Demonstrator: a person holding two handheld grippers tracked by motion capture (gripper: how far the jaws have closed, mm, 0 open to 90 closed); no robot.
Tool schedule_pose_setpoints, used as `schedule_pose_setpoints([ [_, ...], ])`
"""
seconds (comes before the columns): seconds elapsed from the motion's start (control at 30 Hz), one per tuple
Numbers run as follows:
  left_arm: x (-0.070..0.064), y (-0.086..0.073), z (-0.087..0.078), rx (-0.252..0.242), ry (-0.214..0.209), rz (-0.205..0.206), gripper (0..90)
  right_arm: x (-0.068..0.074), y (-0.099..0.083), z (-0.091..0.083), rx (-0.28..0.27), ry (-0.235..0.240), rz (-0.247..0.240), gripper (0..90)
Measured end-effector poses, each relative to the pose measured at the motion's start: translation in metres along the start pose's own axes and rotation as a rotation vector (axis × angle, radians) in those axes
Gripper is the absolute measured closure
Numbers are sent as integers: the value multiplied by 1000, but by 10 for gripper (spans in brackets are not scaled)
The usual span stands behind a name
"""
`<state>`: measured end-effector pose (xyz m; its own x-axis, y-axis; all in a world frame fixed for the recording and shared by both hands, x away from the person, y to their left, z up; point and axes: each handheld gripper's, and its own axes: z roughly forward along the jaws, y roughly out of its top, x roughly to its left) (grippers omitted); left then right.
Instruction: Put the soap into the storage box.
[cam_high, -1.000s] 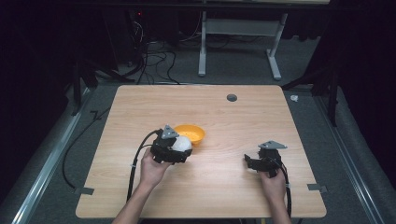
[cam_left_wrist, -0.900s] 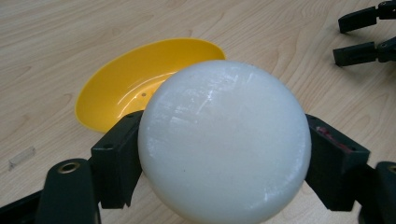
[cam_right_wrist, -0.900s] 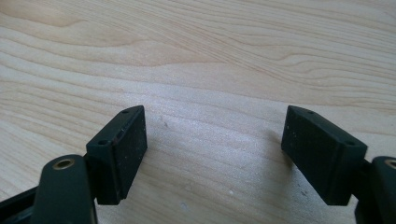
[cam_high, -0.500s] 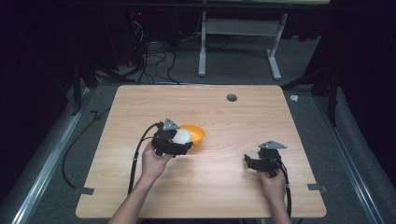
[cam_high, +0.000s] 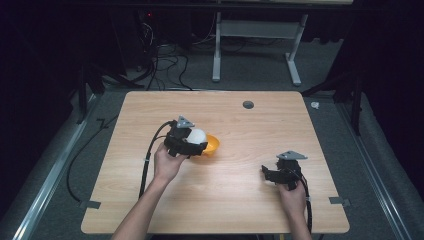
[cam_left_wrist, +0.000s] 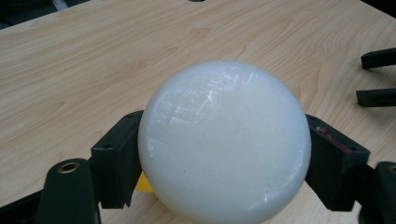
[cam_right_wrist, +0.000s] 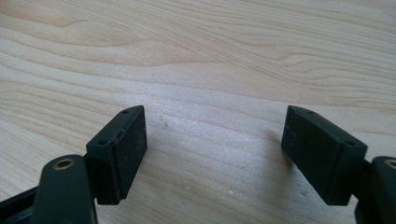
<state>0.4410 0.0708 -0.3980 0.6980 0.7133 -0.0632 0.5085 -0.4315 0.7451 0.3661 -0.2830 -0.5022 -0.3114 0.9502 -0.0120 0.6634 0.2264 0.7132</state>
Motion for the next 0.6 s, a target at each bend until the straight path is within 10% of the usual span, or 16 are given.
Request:
schedule_pose_setpoints([
  [0.6,10,3,31,49,42,-31,236,0,0,0,0,0,3,232],
])
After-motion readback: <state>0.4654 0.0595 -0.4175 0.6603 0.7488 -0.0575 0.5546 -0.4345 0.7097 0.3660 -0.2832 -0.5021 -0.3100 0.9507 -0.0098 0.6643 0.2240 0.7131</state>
